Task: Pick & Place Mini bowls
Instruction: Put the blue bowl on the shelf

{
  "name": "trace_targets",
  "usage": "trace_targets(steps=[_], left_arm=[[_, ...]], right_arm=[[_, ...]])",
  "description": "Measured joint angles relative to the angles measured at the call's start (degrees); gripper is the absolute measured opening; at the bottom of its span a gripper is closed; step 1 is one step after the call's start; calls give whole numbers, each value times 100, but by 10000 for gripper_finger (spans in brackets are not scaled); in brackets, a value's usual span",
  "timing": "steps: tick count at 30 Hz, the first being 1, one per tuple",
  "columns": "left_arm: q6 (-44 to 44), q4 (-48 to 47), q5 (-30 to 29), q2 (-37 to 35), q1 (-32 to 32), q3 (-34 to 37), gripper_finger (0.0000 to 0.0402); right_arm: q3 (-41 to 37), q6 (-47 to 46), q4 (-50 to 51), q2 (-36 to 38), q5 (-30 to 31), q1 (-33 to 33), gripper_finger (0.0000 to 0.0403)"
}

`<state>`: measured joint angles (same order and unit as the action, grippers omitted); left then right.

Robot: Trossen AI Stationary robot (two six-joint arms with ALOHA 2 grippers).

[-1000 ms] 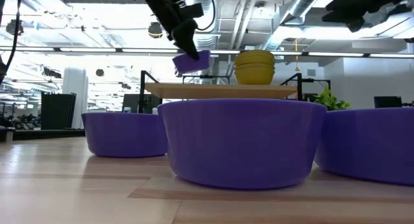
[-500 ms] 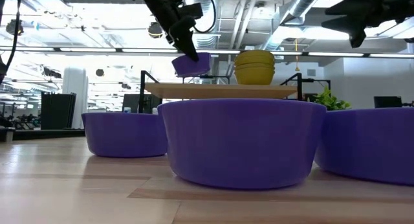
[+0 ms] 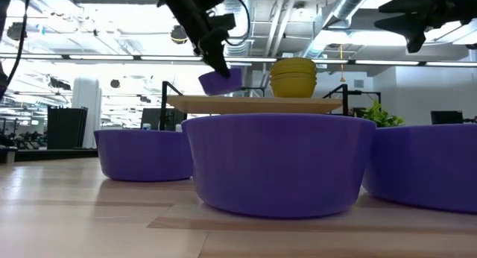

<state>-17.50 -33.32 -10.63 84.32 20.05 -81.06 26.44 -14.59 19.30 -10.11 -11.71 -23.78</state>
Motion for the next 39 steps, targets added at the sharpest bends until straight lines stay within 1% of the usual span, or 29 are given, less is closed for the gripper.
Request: trace_targets(steps=[4,6,13,20,23,27,32,39], left_arm=[[2,26,-20,216,-1,2,3],[2,30,-129,283,-2,2,3],[20,48,-325,239,0,7,3],[26,42,-352,253,0,7,7],[24,92,-489,257,0,7,8],[24,113,-520,257,0,7,11],[24,139,-525,257,0,7,23],[40,164,-525,257,0,7,54]], right_arm=[[0,-14,4,0,-12,2,157],[0,-50,32,0,-30,4,157],[0,-57,36,0,-36,6,153],[0,-43,36,0,-32,4,156],[0,-44,36,0,-32,4,157],[0,-44,34,0,-36,6,156],[0,-44,35,0,-36,8,153],[0,-46,34,0,-41,12,155]])
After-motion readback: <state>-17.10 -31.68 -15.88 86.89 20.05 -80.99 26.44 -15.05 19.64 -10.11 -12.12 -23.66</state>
